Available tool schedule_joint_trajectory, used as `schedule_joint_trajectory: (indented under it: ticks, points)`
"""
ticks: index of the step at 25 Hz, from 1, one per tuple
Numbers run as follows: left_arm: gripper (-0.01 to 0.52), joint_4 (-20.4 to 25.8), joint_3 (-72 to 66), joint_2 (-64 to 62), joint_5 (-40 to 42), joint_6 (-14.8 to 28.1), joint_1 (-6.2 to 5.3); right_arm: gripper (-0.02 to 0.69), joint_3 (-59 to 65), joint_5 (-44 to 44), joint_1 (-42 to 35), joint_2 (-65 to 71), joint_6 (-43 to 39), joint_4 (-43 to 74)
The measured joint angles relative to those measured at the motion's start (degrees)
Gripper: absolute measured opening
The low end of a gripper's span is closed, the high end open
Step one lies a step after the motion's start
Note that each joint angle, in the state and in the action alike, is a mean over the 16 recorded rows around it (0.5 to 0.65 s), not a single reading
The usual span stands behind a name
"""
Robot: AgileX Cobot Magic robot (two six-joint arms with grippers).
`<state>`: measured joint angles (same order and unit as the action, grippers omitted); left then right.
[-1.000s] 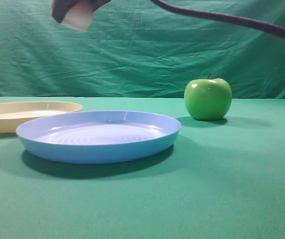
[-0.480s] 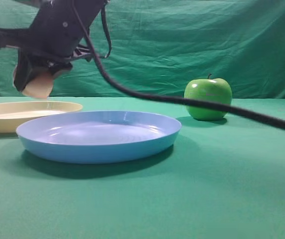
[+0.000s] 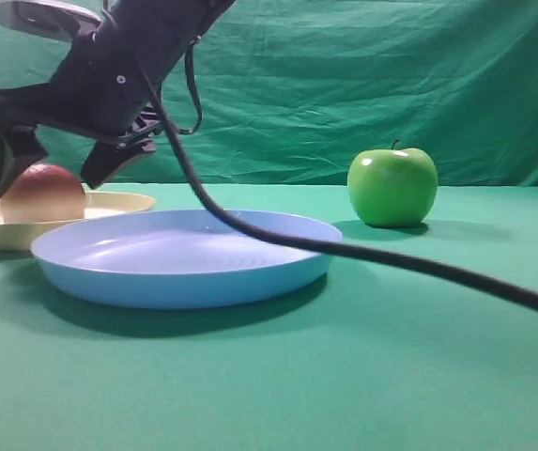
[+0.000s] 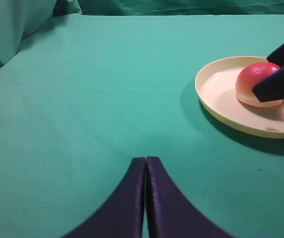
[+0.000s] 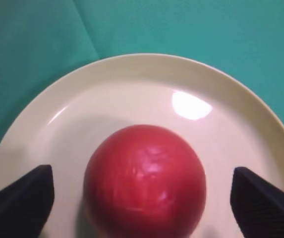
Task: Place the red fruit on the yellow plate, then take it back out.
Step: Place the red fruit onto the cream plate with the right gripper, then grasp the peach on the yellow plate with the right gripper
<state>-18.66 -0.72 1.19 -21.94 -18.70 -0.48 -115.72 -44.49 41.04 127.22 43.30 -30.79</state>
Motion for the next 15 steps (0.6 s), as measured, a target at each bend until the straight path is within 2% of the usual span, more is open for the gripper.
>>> schedule_joint_trajectory:
  ticks: [9, 12, 15]
  points:
    - [0.0, 0.0, 0.0, 0.0, 0.0, 0.0, 0.0, 0.068, 0.7, -12.8, -3.2, -12.8, -13.2, 4.0]
    - [0.0, 0.0, 0.0, 0.0, 0.0, 0.0, 0.0, 0.014, 2.2, -15.3, -3.6, -17.2, -18.2, 5.9]
    - [0.0, 0.0, 0.0, 0.0, 0.0, 0.0, 0.0, 0.0, 4.9, -17.0, -3.8, -22.1, -22.3, 7.8]
